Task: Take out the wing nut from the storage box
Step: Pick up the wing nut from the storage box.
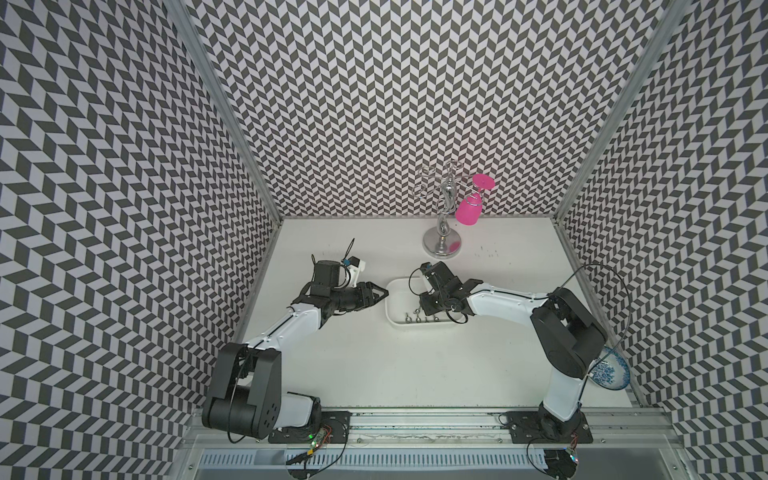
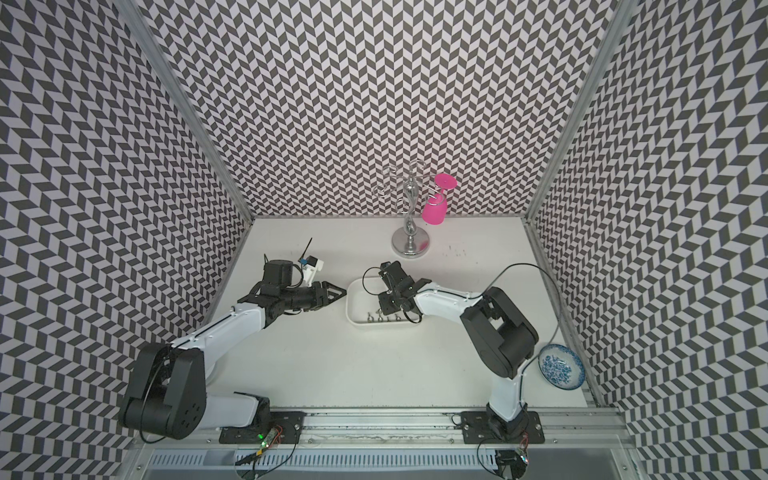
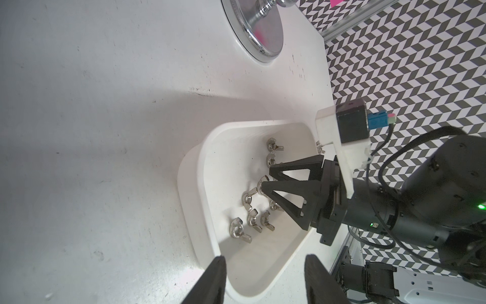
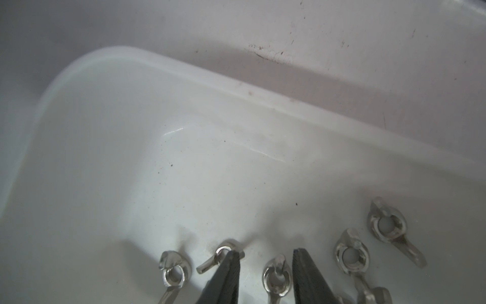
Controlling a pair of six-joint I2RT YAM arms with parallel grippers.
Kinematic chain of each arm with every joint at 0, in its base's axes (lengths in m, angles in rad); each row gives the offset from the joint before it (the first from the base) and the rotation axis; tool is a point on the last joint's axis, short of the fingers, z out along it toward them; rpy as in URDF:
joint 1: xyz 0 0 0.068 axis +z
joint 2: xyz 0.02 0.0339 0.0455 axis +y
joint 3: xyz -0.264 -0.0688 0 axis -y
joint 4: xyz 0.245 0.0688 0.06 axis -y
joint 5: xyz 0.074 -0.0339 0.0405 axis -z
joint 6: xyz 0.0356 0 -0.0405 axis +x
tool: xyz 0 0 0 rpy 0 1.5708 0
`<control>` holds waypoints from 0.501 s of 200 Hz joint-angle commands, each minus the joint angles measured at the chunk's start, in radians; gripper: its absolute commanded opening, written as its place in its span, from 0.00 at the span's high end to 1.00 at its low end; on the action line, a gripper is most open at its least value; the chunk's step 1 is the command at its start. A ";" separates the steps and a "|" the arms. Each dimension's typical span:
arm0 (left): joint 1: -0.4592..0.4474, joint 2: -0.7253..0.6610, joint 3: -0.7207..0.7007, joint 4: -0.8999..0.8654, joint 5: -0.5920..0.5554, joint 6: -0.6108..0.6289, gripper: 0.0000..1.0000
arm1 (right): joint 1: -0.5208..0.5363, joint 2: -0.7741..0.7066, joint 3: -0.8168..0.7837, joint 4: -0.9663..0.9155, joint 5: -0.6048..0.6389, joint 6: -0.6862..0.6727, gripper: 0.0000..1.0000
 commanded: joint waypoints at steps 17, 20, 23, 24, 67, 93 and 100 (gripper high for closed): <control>0.005 -0.001 -0.014 -0.006 0.013 0.017 0.49 | 0.006 0.033 0.026 0.007 0.001 0.008 0.63; 0.005 -0.001 -0.013 -0.006 0.013 0.016 0.49 | 0.005 0.034 0.026 0.007 0.001 0.007 0.64; 0.005 -0.003 -0.015 -0.005 0.011 0.017 0.49 | 0.006 0.033 0.026 0.007 0.001 0.007 0.64; 0.005 -0.002 -0.015 -0.005 0.011 0.017 0.49 | 0.005 0.034 0.026 0.007 0.001 0.007 0.64; 0.007 0.001 -0.014 -0.005 0.011 0.019 0.49 | 0.005 0.042 0.022 0.007 0.000 0.012 0.68; 0.007 0.002 -0.012 -0.005 0.012 0.018 0.48 | 0.005 0.047 0.024 0.006 0.003 0.012 0.72; 0.007 0.003 -0.012 -0.005 0.012 0.019 0.49 | 0.004 0.047 0.025 0.007 0.008 0.013 0.74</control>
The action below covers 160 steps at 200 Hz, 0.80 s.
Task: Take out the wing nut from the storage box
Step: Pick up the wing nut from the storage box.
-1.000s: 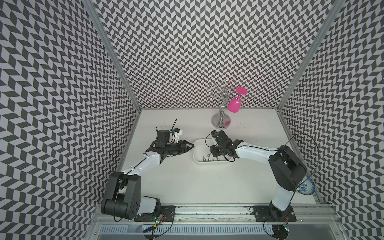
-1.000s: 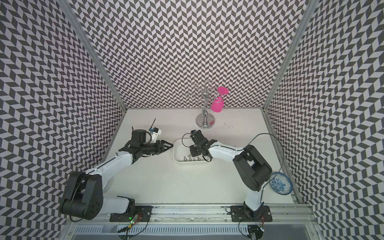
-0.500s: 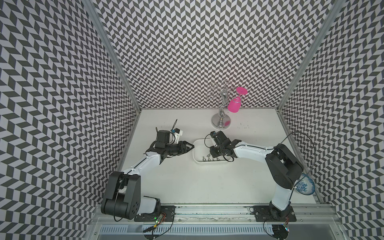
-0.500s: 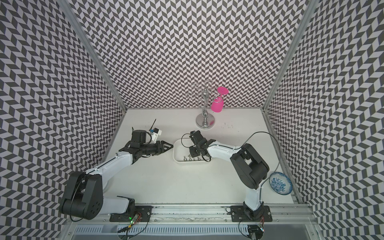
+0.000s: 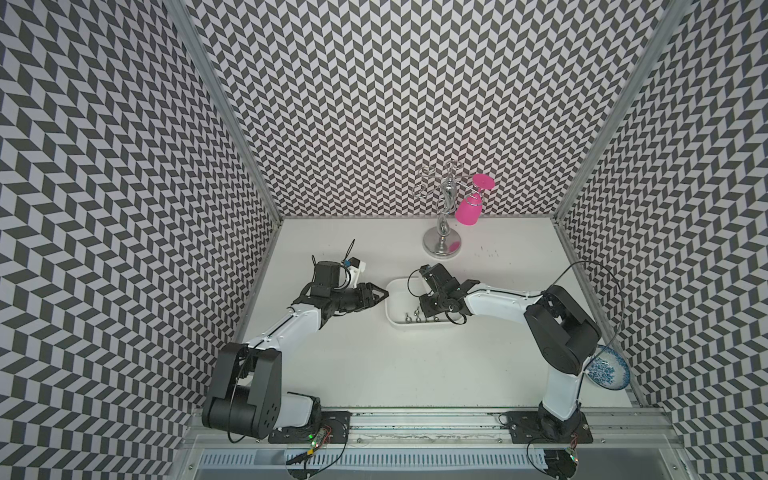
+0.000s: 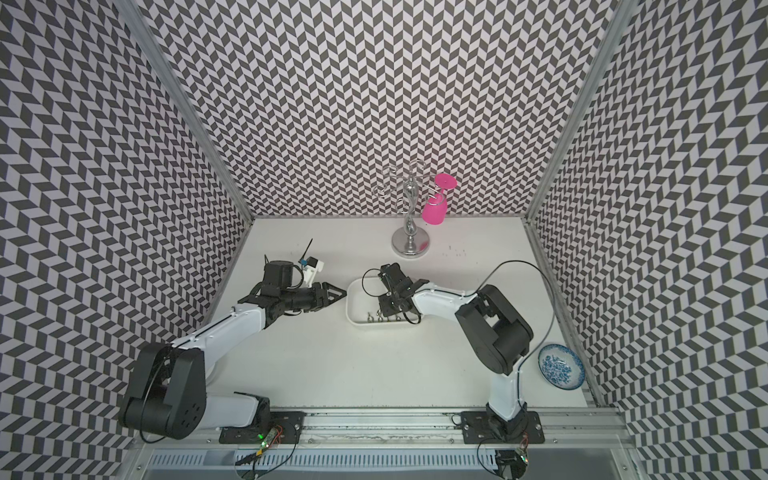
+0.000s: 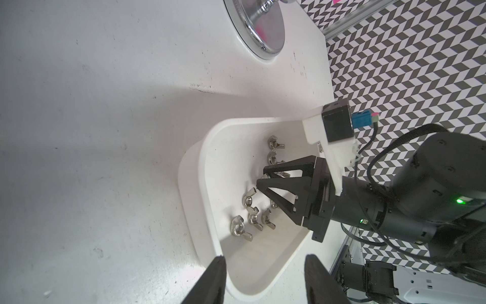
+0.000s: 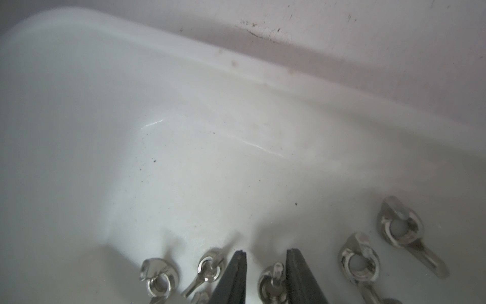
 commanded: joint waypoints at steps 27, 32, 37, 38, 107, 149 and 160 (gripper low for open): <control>0.008 0.002 -0.007 -0.005 0.013 0.019 0.49 | 0.004 0.016 0.025 0.012 0.014 0.010 0.83; 0.008 0.002 -0.007 -0.006 0.012 0.020 0.49 | 0.004 0.016 0.025 0.012 0.014 0.011 0.85; 0.008 0.002 -0.007 -0.006 0.012 0.019 0.49 | 0.004 0.015 0.029 0.013 0.014 0.012 0.86; 0.008 0.003 -0.007 -0.006 0.013 0.019 0.49 | 0.004 0.016 0.029 0.013 0.014 0.013 0.86; 0.008 0.000 -0.003 -0.008 0.013 0.015 0.49 | 0.004 -0.008 0.074 0.029 0.023 0.030 1.00; 0.009 -0.001 -0.001 -0.003 0.014 0.007 0.49 | 0.001 -0.023 0.107 0.010 0.038 0.025 1.00; 0.008 -0.002 0.000 -0.004 0.016 0.005 0.49 | 0.001 -0.031 0.107 0.010 0.043 0.024 1.00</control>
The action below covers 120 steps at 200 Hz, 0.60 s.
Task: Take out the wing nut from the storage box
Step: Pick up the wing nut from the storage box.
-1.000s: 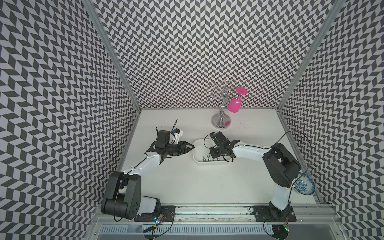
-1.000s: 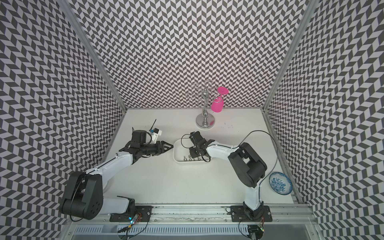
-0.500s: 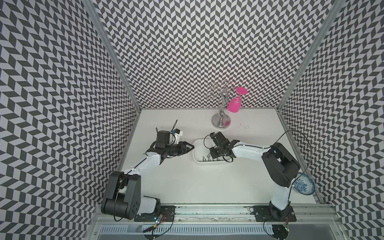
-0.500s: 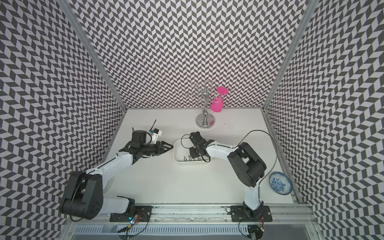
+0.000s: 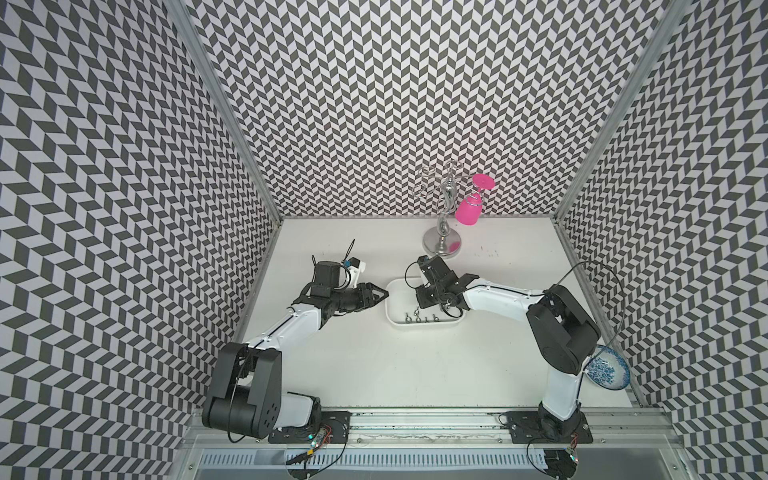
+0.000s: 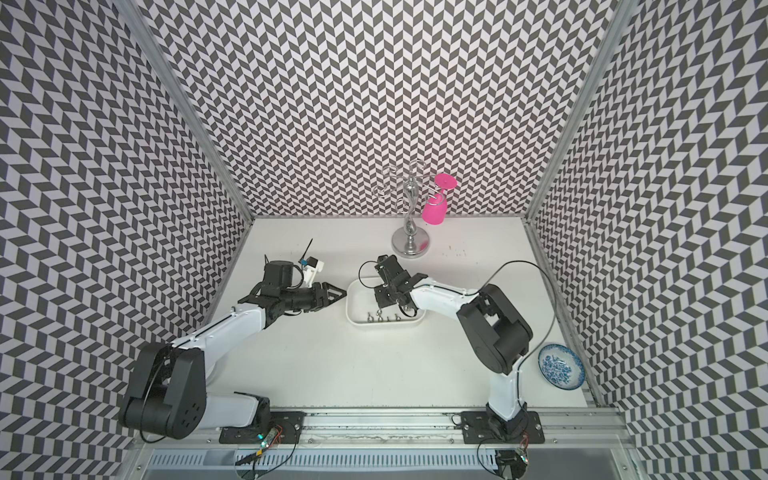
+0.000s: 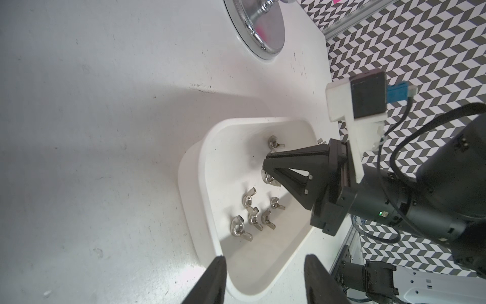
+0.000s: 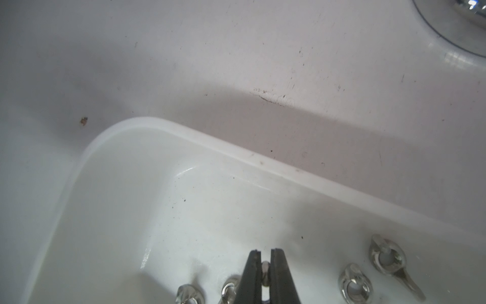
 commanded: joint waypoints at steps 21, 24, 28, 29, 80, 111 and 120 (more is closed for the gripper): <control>0.004 -0.005 -0.002 0.008 0.022 -0.009 0.49 | 0.000 -0.047 0.018 0.001 0.045 0.010 1.00; 0.002 -0.004 -0.002 0.012 0.022 -0.013 0.49 | -0.001 -0.050 0.017 -0.002 0.049 0.010 1.00; -0.001 -0.004 -0.002 0.017 0.024 -0.016 0.49 | -0.002 -0.056 0.017 -0.005 0.054 0.010 1.00; -0.002 -0.005 -0.003 0.018 0.025 -0.018 0.49 | -0.002 -0.057 0.017 -0.006 0.056 0.010 1.00; -0.122 0.012 0.039 0.060 -0.004 -0.068 0.49 | -0.062 -0.195 -0.051 -0.025 0.149 0.054 1.00; -0.220 0.031 0.083 0.089 -0.023 -0.101 0.49 | -0.158 -0.284 -0.139 -0.036 0.180 0.100 1.00; -0.245 0.035 0.090 0.099 -0.032 -0.114 0.49 | -0.194 -0.307 -0.174 -0.034 0.177 0.118 1.00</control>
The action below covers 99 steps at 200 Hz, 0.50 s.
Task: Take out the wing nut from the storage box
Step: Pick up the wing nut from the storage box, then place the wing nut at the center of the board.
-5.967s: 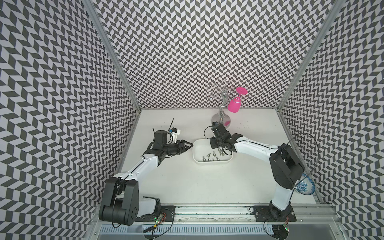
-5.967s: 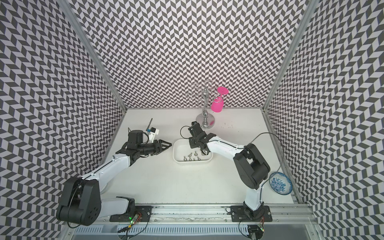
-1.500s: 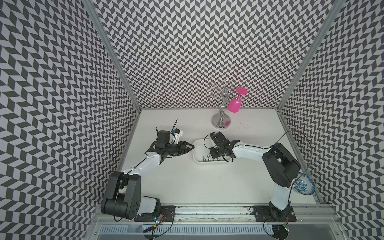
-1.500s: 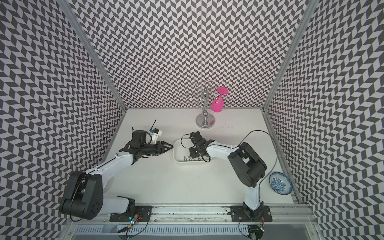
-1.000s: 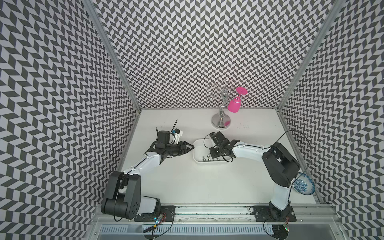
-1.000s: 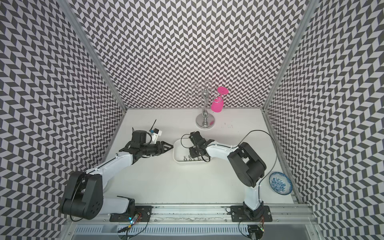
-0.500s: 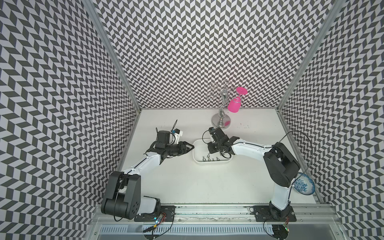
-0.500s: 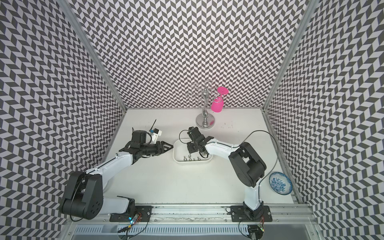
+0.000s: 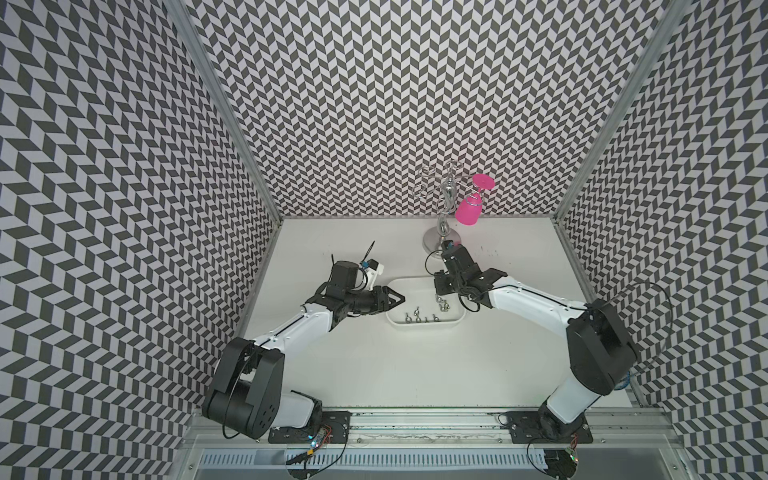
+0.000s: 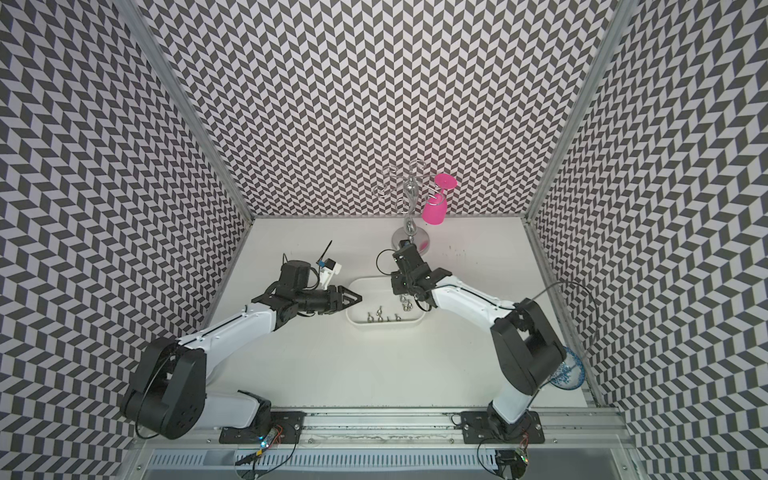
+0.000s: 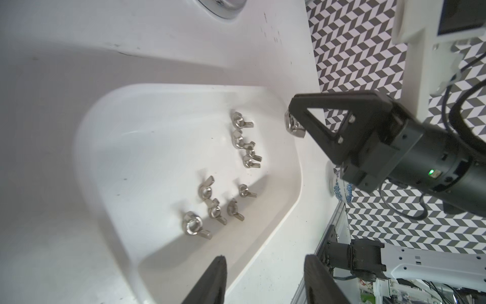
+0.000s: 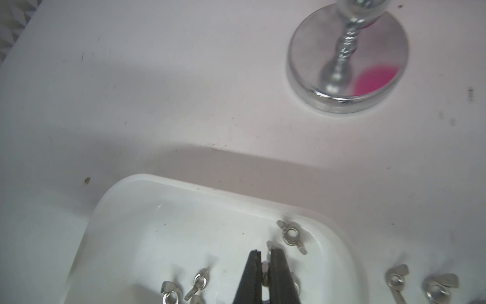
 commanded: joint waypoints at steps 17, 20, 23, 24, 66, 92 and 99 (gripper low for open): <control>-0.098 0.018 0.062 0.078 -0.035 -0.053 0.49 | -0.143 -0.099 -0.146 0.010 0.036 0.080 1.00; -0.105 0.018 0.064 0.080 -0.036 -0.055 0.49 | -0.151 -0.101 -0.160 0.014 0.037 0.083 1.00; -0.112 0.019 0.067 0.083 -0.040 -0.058 0.49 | -0.158 -0.105 -0.173 0.019 0.038 0.085 1.00; -0.114 0.020 0.066 0.083 -0.041 -0.059 0.49 | -0.160 -0.105 -0.178 0.020 0.038 0.084 1.00; -0.210 0.063 0.068 0.129 -0.074 -0.103 0.49 | -0.177 -0.096 -0.302 0.077 0.037 0.106 1.00; -0.247 0.064 0.047 0.171 -0.098 -0.131 0.49 | -0.176 -0.082 -0.341 0.095 0.032 0.112 1.00; -0.250 0.065 0.040 0.182 -0.097 -0.138 0.49 | -0.176 -0.079 -0.341 0.094 0.034 0.110 1.00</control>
